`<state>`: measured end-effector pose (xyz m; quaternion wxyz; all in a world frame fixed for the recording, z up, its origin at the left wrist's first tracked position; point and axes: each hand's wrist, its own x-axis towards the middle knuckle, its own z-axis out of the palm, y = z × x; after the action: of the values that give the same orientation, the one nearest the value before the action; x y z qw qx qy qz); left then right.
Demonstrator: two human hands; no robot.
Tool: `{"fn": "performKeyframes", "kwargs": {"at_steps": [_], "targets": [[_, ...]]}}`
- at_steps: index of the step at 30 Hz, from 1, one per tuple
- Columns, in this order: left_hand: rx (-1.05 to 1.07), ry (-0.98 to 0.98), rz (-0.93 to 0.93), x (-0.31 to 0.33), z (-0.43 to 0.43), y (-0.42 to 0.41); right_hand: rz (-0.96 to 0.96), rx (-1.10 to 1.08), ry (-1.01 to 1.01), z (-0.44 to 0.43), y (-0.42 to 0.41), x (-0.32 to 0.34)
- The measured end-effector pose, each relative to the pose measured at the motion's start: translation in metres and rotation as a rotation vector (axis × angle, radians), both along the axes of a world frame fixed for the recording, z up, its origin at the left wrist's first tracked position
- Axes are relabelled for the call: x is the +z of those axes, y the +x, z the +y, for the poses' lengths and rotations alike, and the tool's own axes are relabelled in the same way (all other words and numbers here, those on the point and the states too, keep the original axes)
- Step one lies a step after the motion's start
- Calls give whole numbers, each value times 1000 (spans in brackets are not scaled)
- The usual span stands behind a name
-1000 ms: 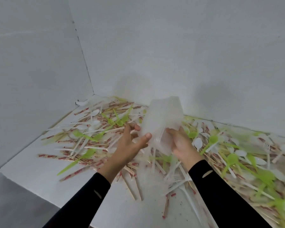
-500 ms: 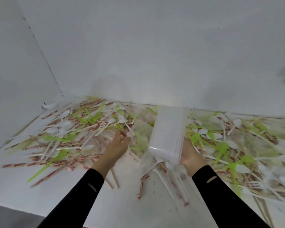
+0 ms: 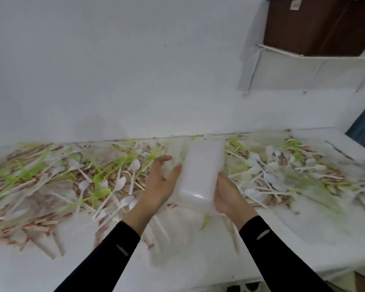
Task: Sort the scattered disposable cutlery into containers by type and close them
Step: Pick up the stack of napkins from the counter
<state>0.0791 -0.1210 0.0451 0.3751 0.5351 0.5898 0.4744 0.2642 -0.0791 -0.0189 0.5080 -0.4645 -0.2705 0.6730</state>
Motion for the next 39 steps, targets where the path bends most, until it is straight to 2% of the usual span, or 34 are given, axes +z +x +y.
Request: {"fn": "performKeyframes", "kwargs": {"at_steps": [6,10,13,16,18,20,21,26,28,30,33,36,39], "targets": [[-223,-62,-51,9,-17,119,42,-200,58,-40,108,11],[-368,-106,-25,1,-25,173,-45,-258,45,-65,160,15],[-414,-30,-90,4,-33,210,-80,-254,84,-81,197,18],[-478,3,-123,8,-39,246,-173,-369,119,-94,229,24],[-543,-99,-160,1,-29,268,-249,-466,122,-100,248,22],[-540,-291,-218,-9,-14,286,-283,-562,93,-109,267,18],[-536,-348,-187,-19,-5,296,-285,-607,73,-115,277,15],[-609,-416,297,-67,4,317,-240,-739,-17,-147,316,3],[-619,-413,366,-80,4,325,-235,-752,-43,-156,324,-3],[-613,-444,309,-82,6,336,-238,-756,-84,-162,327,-9],[-643,-442,115,-77,5,356,-233,-794,-110,-165,333,-14],[-681,-307,94,-66,6,374,-226,-820,-113,-159,345,-13],[-674,-157,-7,-55,7,391,-218,-834,-89,-148,359,-9]]}}
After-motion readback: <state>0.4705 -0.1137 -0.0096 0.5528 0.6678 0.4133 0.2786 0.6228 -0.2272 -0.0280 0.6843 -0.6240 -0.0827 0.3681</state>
